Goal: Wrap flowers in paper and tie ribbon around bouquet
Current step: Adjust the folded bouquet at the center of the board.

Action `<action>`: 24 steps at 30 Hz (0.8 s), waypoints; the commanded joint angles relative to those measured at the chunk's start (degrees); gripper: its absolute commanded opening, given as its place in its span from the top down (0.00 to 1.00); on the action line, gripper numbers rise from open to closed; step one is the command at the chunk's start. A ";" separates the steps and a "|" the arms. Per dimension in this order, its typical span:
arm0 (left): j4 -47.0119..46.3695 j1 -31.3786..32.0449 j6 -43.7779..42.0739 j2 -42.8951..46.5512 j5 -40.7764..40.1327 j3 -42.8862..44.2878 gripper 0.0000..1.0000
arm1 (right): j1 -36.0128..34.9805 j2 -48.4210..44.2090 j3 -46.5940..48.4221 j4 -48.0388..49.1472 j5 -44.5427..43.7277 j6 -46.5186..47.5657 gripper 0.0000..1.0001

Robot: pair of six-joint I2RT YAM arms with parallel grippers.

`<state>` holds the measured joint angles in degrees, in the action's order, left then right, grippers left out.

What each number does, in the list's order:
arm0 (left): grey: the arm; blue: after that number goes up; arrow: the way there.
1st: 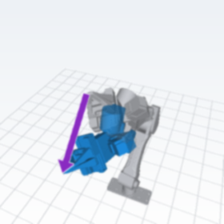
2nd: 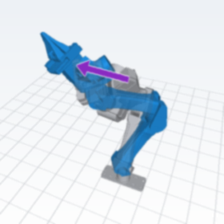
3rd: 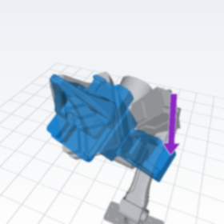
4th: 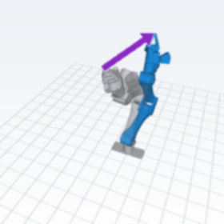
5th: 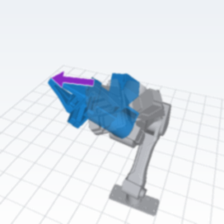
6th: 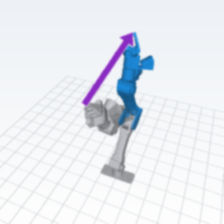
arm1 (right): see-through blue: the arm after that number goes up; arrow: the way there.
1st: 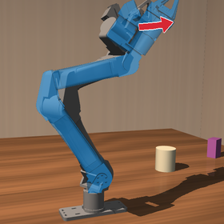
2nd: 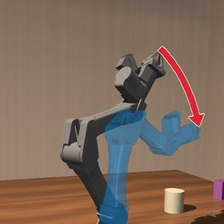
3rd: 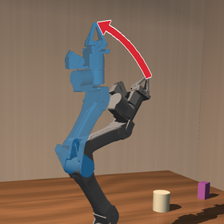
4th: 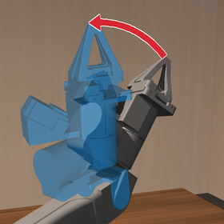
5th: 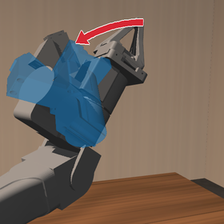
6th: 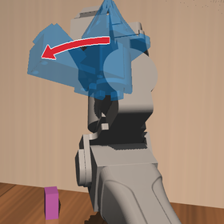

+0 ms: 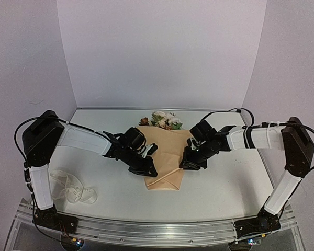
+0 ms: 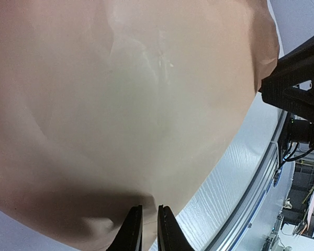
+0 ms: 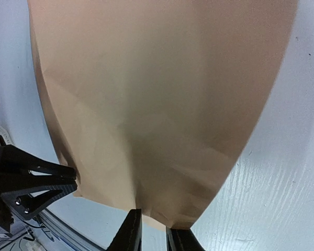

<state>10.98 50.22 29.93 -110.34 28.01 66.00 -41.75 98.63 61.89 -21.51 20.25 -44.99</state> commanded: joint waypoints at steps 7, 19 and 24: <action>-1.74 0.06 -0.70 -1.69 2.58 1.94 0.87 | -2.38 0.50 3.54 2.36 1.37 -4.68 0.75; -2.86 0.06 0.07 -3.74 3.71 3.69 0.87 | -2.59 -4.56 -2.98 3.49 0.15 -5.84 0.57; -3.12 0.20 0.30 -4.01 3.99 3.61 0.87 | -2.61 -3.24 0.20 3.88 -0.34 -6.18 0.60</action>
<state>9.72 50.24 30.02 -113.82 30.95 67.37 -44.07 96.43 58.97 -18.86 20.81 -50.88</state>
